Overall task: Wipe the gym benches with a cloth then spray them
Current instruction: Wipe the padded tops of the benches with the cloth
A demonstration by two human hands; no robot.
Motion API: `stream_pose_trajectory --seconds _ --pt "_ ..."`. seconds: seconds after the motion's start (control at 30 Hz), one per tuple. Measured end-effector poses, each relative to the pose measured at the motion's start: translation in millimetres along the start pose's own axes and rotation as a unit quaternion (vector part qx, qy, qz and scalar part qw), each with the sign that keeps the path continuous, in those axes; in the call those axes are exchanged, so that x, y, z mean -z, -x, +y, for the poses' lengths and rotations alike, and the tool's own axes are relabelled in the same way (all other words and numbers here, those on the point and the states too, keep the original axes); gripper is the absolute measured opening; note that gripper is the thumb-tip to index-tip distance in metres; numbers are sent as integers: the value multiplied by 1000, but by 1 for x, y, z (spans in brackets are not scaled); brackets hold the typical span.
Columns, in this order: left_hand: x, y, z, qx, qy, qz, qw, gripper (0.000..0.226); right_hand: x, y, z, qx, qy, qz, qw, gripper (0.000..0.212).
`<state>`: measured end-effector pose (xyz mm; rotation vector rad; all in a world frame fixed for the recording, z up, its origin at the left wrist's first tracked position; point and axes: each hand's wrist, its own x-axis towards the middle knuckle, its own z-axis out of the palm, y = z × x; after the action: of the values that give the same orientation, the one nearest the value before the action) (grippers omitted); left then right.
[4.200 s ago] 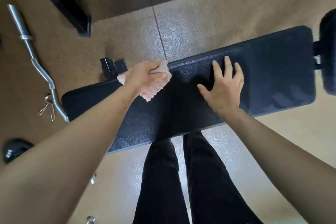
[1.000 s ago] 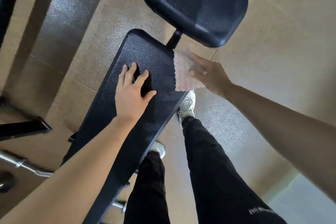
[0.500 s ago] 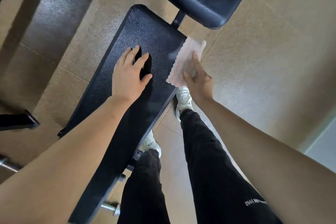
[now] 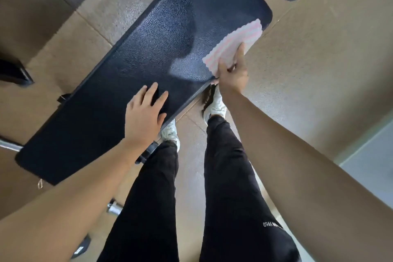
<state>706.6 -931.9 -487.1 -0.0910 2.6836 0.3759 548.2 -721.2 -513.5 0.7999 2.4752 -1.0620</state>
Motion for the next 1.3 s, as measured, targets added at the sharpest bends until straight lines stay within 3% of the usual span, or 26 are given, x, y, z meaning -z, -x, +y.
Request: stream_pose_trajectory --seconds 0.4,0.67,0.93,1.17,1.3 --pt "-16 5 -2 4 48 38 998 63 -20 67 23 77 4 -58 995 73" --pt "-42 93 1 106 130 96 981 52 -44 125 54 85 -49 -81 992 81" --pt "-84 214 -58 246 124 131 952 50 -89 184 77 6 -145 -73 987 86" --pt "-102 262 -100 302 86 139 939 56 -115 237 100 64 -148 -86 983 81" --pt "-112 275 -107 313 110 137 933 58 -126 270 109 53 -159 -95 981 88"
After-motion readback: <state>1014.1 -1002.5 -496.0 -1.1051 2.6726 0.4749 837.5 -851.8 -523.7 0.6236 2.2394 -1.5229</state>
